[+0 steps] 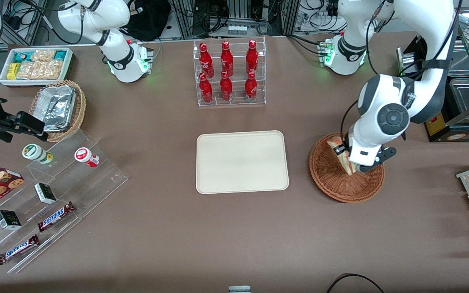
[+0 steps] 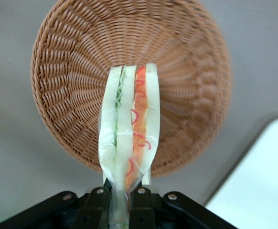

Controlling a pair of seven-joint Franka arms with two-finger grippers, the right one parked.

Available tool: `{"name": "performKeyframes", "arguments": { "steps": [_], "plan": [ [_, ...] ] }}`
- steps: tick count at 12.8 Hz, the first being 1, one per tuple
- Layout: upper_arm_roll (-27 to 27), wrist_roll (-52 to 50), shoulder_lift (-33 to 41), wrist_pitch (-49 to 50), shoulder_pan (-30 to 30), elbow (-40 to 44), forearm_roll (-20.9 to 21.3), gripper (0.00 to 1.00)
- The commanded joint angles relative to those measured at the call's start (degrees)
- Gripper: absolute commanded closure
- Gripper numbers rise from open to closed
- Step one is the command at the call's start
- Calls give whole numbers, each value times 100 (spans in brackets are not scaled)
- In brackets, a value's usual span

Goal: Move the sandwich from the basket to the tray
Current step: 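Lift the sandwich and carry it with the left gripper over the cream tray, then lower the sandwich onto the tray and open the left gripper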

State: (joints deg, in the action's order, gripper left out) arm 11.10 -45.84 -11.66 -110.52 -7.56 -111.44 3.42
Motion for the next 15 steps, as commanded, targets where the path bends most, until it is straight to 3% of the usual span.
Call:
{"name": "performKeyframes", "arguments": {
  "steps": [1, 7, 11, 15],
  "plan": [
    [-11, -21, -616, 163, -595, 683, 141, 96],
    [15, 76, -1697, 5, -1579, 1861, 45, 97],
    [15, -556, -2462, -549, -2362, 2423, 1, 100],
    [15, -908, -3060, -567, -2741, 3205, -8, 100]
  ]
}}
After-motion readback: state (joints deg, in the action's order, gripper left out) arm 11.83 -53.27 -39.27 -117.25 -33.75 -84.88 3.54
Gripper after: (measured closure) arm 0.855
